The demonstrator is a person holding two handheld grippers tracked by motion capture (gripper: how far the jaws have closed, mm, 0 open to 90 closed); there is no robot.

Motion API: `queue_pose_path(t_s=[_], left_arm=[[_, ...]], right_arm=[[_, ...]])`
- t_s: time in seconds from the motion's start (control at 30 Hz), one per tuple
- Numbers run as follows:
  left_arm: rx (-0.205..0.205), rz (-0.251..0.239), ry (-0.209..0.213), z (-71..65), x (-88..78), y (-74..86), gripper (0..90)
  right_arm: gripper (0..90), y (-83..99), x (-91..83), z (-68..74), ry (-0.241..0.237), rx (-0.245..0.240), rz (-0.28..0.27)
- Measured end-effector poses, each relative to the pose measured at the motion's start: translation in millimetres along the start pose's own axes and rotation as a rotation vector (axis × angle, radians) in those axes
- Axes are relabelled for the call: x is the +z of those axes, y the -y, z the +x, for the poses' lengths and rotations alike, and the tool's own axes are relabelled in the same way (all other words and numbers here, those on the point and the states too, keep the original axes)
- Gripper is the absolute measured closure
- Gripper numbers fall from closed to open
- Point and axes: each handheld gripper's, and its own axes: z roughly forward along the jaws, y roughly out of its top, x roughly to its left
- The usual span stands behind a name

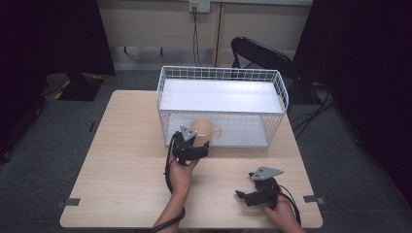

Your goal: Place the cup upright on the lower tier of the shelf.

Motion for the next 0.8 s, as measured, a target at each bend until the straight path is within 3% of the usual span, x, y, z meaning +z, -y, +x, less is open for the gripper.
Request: queue_pose_path(t_s=[0.8], left_arm=[[-0.038, -0.003, -0.037, 5.5, 10.0, -1.2, 35.1]], right_arm=[[12.6, 0.0, 0.0, 0.0, 0.000, 0.000, 0.000]])
